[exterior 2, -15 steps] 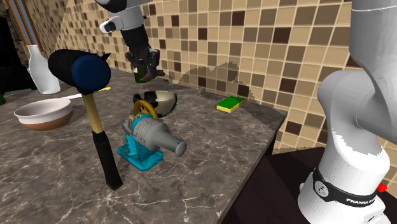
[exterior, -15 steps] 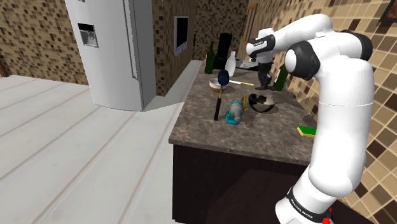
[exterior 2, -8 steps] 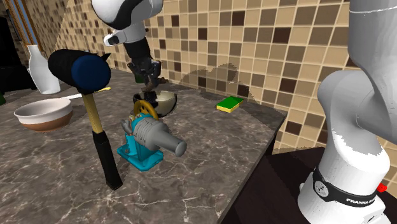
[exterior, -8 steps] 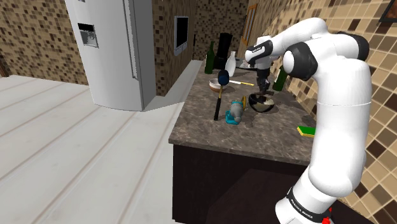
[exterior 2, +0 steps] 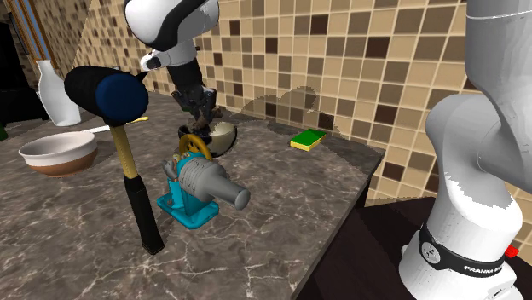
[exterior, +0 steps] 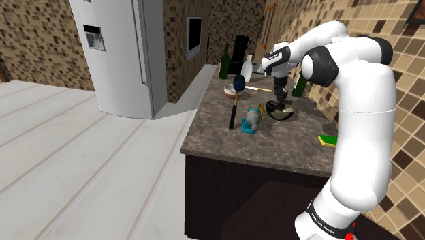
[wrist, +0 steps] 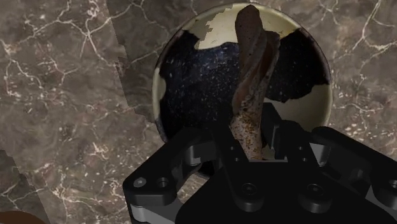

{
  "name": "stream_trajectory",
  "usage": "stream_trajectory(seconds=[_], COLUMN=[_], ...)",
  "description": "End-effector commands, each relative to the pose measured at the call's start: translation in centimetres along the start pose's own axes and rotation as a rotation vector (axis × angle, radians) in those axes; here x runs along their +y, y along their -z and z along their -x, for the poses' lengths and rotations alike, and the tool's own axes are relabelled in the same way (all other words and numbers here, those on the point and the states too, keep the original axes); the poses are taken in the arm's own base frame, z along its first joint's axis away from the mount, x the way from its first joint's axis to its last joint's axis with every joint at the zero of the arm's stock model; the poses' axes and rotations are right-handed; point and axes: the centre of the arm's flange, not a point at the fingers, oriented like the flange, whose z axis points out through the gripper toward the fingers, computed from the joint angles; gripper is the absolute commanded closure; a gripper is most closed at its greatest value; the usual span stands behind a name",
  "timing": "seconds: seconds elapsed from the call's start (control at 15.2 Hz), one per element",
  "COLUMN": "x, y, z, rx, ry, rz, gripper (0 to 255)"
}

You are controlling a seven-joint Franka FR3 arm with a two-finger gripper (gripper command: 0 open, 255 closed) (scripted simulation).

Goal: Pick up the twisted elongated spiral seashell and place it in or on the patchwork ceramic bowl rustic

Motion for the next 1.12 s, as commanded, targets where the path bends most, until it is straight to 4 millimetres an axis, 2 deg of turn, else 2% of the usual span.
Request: stream_trajectory(seconds=[0.0,0.07,0.13,0.46,0.73,1.06], x=[0.0,0.0,0.0,0.0,0.0,0.0], y=[0.0,0.0,0.0,0.0,5.0,5.0], z=[0.0,0.0,0.0,0.0,0.0,0.0], rx=[0.0,0.0,0.0,0.0,0.0,0.0], ry=[0.0,0.0,0.0,0.0,0.0,0.0], rz=[0.0,0.0,0.0,0.0,0.0,0.0], gripper=[255,255,0,0,0,0])
